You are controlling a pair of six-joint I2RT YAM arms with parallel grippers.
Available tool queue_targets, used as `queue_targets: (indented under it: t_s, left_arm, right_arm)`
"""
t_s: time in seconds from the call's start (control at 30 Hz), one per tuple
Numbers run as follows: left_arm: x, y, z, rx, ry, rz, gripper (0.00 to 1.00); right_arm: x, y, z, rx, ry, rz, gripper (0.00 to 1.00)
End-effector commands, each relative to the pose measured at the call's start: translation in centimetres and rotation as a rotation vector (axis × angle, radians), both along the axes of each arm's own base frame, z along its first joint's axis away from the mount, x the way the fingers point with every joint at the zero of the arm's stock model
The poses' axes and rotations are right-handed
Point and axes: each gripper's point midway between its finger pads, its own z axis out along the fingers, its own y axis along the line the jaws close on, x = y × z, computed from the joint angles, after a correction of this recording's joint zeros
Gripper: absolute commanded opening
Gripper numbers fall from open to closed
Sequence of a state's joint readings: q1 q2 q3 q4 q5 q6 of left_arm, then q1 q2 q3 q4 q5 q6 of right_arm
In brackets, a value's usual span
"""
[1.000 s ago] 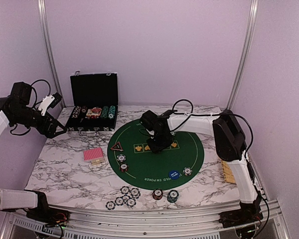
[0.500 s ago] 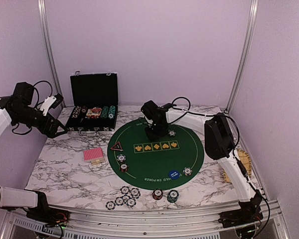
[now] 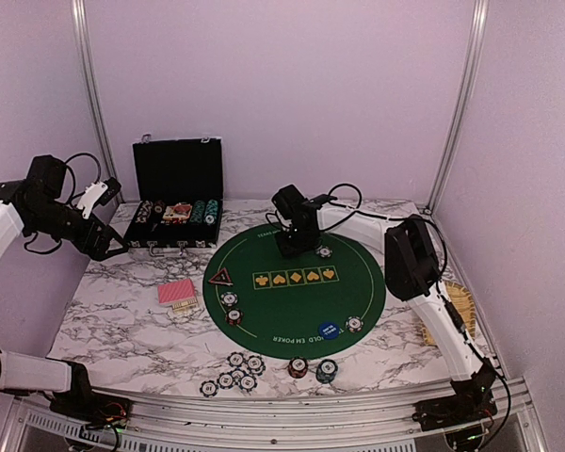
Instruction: Distribute texas hold em gaming equipment
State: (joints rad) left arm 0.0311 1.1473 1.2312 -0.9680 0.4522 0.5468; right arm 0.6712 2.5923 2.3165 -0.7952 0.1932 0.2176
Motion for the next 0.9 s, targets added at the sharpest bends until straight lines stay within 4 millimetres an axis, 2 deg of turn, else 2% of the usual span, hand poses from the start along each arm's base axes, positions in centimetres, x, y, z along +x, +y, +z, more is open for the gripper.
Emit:
queue_targets:
  t_s: [0.0, 0.17, 0.27, 0.4, 0.63, 0.73, 0.8, 0.87]
  left_arm:
    - [-0.1, -0.3, 0.7, -0.012, 0.001, -0.009, 0.99]
    - [0.0, -0.2, 0.7, -0.009, 0.001, -0.006, 0.99]
    - [0.0, -0.2, 0.8, -0.008, -0.002, -0.005, 0.99]
    - [0.0, -0.2, 0.8, -0.012, 0.001, -0.004, 0.99]
    - [-0.4, -0.2, 1.0, -0.010, -0.008, -0.001, 0.99]
    - [-0.5, -0.2, 1.1, -0.009, -0.012, 0.003, 0.99]
    - [-0.5, -0.2, 1.2, -0.010, -0.015, 0.003, 0.99]
    - [-0.6, -0.2, 1.2, -0.011, -0.017, 0.005, 0.99]
  right_arm:
    - [2.2, -0.3, -1.0, 0.001, -0.049, -0.008, 0.10]
    - [2.5, 0.3, -1.3, 0.026, -0.047, 0.001, 0.12]
    - [2.5, 0.5, -0.9, 0.042, -0.049, 0.005, 0.21]
    - [2.8, 0.7, 0.9, 0.061, -0.077, 0.005, 0.29]
    - [3.4, 1.2, 5.5, 0.104, -0.148, 0.024, 0.42]
    - [3.5, 1.2, 6.8, 0.108, -0.168, 0.029, 0.52]
    - [3.4, 1.1, 7.2, 0.107, -0.171, 0.032, 0.62]
    - [3.3, 1.0, 7.3, 0.103, -0.167, 0.033, 0.68]
